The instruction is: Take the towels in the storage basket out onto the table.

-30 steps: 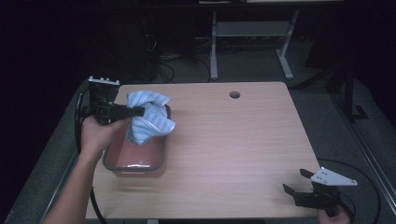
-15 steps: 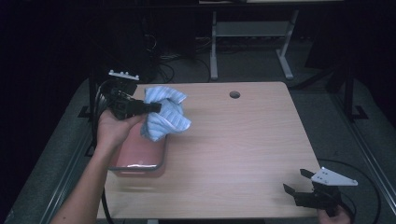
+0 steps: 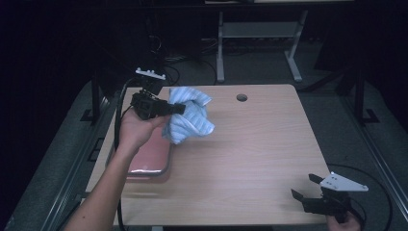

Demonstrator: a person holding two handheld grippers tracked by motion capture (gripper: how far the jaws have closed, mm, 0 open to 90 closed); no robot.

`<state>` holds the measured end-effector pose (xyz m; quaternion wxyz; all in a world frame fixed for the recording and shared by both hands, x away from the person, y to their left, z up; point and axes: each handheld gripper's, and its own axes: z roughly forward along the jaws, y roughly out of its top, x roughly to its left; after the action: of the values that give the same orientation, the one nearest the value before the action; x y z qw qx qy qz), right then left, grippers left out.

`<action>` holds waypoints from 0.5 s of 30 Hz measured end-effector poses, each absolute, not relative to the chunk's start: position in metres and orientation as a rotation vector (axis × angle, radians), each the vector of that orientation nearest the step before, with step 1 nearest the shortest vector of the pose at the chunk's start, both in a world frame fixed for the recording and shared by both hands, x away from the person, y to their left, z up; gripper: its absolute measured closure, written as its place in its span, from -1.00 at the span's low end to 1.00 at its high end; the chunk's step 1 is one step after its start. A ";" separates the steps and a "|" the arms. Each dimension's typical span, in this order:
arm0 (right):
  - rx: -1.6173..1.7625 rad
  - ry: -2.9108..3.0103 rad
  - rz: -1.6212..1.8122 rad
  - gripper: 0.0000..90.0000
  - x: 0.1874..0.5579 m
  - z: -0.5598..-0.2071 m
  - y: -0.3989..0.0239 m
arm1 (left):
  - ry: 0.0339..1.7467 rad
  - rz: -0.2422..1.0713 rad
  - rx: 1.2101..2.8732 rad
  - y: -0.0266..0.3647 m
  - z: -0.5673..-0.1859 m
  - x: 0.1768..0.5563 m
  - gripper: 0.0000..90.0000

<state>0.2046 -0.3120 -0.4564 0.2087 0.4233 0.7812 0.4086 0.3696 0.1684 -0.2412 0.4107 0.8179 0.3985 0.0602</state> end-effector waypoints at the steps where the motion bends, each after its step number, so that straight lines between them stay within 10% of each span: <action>1: 1.178 2.173 1.137 -0.69 0.205 -0.456 -0.312 | 1.003 0.152 2.059 0.168 -0.241 0.370 0.62; 15: 1.177 2.173 1.148 -0.69 0.205 -0.456 -0.313 | 0.966 0.084 2.115 0.123 -0.268 0.383 0.62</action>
<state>0.2045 -0.3128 -0.4562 0.2067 0.4227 0.7802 0.4123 0.3834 0.1231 -0.2680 0.3964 0.8345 0.3812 0.0331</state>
